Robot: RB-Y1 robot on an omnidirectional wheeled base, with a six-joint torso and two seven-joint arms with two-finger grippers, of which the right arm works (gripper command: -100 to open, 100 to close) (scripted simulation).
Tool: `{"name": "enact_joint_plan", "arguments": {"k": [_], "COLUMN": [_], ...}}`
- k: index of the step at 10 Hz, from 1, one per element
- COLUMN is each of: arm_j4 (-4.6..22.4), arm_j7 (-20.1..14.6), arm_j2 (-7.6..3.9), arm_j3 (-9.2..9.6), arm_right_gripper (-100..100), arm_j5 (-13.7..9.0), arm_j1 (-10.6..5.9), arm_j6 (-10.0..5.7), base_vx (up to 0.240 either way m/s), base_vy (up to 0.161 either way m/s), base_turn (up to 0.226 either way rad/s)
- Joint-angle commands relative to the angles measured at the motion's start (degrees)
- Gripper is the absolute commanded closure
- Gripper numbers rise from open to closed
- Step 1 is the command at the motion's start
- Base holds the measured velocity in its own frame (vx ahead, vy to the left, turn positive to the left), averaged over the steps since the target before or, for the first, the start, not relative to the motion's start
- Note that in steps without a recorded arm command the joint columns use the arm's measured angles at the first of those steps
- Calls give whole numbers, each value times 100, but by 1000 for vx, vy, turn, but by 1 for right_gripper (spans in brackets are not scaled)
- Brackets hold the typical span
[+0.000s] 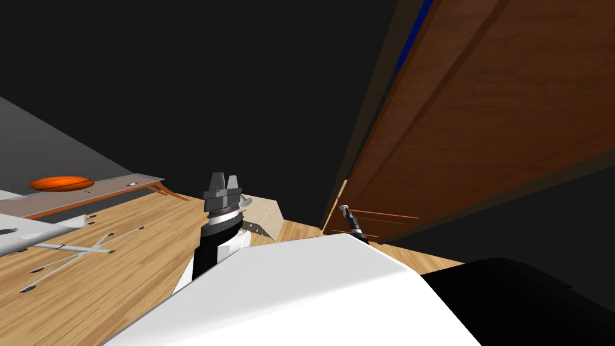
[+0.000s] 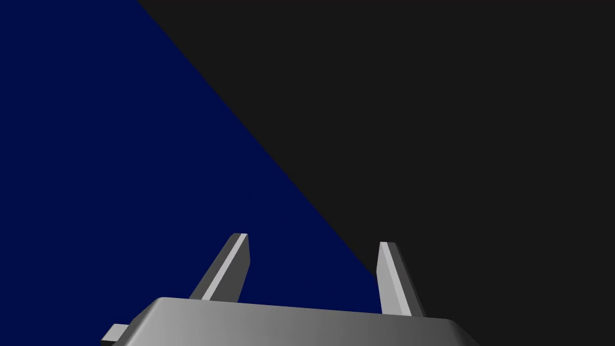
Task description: Pull the door open
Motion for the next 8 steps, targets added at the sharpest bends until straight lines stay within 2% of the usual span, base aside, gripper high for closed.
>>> {"name": "enact_joint_plan", "arguments": {"k": [1,2,3,4,5,6,8], "arm_j4": [28,28,49,49,70,70,112], "arm_j7": [-286,-383,-585,-620,-842,-857,-1236], "arm_j2": [18,18,-1,-1,-20,-20,-59], "arm_j3": [108,108,155,155,202,202,296], "arm_right_gripper": [100,100,100,100,100,100,100], "arm_j5": [-178,-178,-311,-311,-445,-445,-715], "arm_j1": [-41,-41,-64,-64,-87,-87,-133], "arm_j6": [23,23,38,38,53,53,83], "base_vx": [-73,-56,-52,-38,-40,-40,-68], "base_vy": [-31,-21,-11,-13,-20,-15,-16], "base_turn": [111,61,72,45,78,71,95]}}
